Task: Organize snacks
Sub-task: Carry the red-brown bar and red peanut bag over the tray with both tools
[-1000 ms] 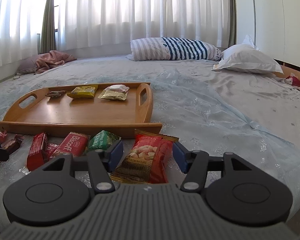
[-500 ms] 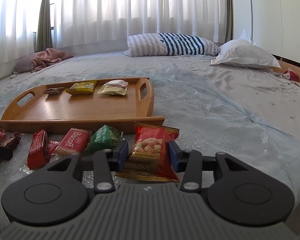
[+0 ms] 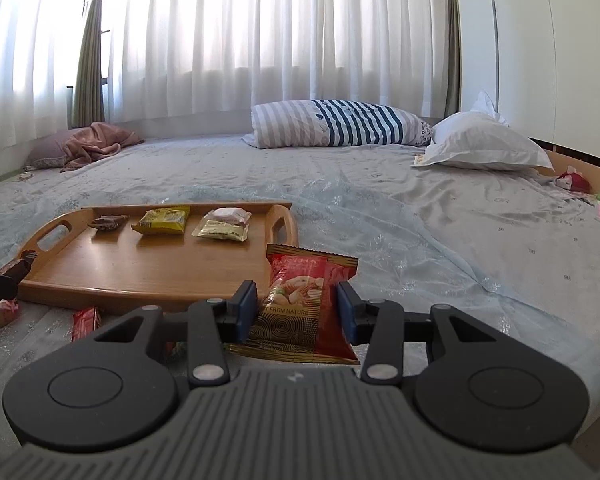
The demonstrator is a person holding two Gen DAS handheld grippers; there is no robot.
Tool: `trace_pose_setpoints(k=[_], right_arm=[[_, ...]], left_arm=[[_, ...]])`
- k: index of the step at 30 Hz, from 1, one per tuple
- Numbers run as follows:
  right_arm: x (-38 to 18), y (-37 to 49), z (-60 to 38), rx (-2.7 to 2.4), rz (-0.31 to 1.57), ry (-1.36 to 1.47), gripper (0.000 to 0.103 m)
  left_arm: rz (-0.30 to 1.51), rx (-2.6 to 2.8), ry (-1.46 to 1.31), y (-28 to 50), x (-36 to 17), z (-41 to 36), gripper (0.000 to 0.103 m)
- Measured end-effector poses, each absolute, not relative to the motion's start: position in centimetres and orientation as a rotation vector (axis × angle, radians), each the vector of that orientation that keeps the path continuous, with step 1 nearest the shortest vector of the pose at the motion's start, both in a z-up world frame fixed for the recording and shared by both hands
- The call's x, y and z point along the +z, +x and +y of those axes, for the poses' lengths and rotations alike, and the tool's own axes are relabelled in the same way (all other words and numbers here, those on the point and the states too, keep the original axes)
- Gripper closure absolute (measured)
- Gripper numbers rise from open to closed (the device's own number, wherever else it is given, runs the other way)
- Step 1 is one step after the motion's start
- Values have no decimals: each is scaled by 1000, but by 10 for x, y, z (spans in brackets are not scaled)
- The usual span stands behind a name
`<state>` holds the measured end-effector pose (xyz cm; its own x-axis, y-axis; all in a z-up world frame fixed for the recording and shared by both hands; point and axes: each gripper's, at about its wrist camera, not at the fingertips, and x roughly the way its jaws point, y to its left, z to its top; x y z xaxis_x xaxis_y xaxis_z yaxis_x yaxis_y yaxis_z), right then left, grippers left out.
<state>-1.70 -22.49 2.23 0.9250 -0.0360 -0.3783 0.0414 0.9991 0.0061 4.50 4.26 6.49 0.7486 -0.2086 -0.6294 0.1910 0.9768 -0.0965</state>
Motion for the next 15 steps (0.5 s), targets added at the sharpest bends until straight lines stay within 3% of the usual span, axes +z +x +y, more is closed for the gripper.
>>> trace_pose_setpoints(k=[15], right_arm=[[35, 61, -197, 130, 433, 27, 56]], left_arm=[[734, -162, -121, 127, 75, 70, 81]])
